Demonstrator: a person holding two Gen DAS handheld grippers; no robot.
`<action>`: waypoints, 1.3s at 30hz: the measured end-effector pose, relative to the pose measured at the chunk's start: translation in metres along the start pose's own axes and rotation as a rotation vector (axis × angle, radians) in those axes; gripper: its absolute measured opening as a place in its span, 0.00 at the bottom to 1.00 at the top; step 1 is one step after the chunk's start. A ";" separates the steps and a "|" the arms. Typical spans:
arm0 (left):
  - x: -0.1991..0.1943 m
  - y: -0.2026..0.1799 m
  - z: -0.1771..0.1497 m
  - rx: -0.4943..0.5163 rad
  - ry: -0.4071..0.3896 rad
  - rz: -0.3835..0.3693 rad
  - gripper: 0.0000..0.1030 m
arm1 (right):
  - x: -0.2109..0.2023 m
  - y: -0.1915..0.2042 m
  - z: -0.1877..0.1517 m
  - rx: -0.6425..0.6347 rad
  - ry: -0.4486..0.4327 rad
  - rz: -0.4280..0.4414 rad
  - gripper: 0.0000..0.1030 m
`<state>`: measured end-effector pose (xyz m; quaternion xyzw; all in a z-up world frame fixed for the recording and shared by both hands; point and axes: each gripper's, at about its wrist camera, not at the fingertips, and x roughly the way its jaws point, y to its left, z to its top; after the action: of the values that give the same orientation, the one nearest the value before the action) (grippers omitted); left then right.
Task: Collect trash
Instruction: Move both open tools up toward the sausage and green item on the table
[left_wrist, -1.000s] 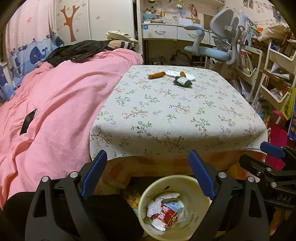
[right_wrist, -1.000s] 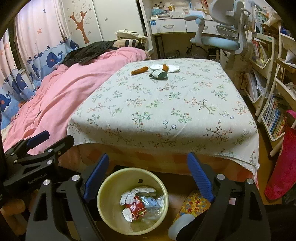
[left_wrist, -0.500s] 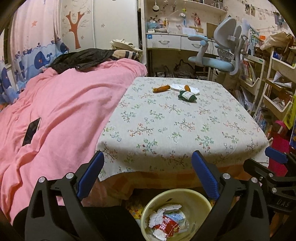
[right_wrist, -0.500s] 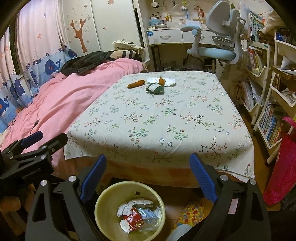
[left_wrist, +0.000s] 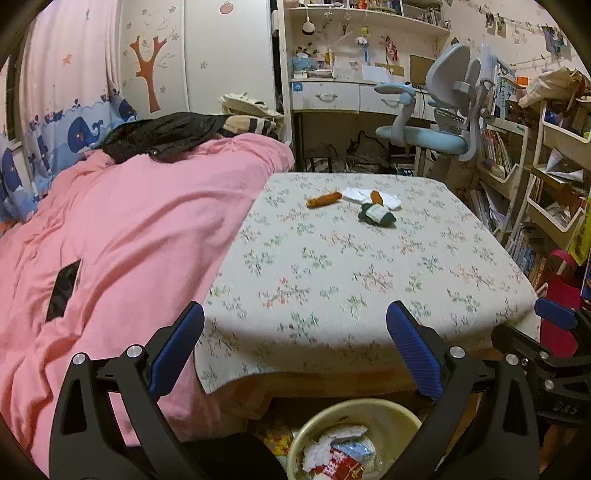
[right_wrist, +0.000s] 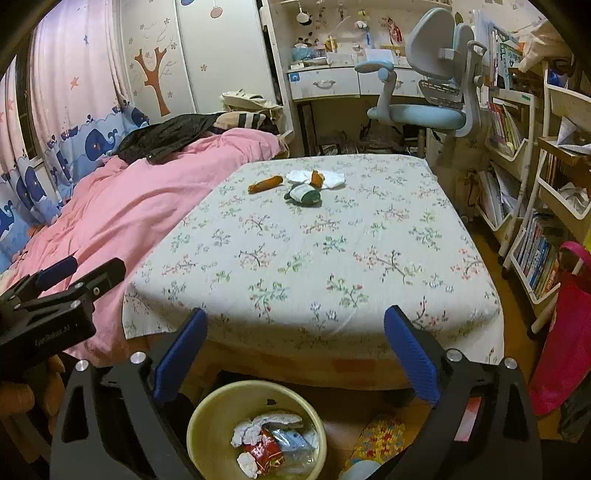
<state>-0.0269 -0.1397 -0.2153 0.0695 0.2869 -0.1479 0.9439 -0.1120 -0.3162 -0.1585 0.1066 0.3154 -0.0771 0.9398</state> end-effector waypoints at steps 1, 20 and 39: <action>0.001 0.001 0.003 0.001 -0.005 0.001 0.93 | 0.000 0.000 0.001 -0.002 -0.002 0.000 0.91; 0.042 0.011 0.043 -0.006 -0.016 -0.009 0.93 | 0.029 0.003 0.046 -0.080 0.002 0.013 0.92; 0.142 0.004 0.099 0.006 0.030 -0.015 0.93 | 0.105 -0.008 0.100 -0.133 0.072 0.006 0.92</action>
<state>0.1378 -0.1914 -0.2134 0.0723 0.3009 -0.1547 0.9382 0.0269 -0.3571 -0.1456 0.0474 0.3528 -0.0491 0.9332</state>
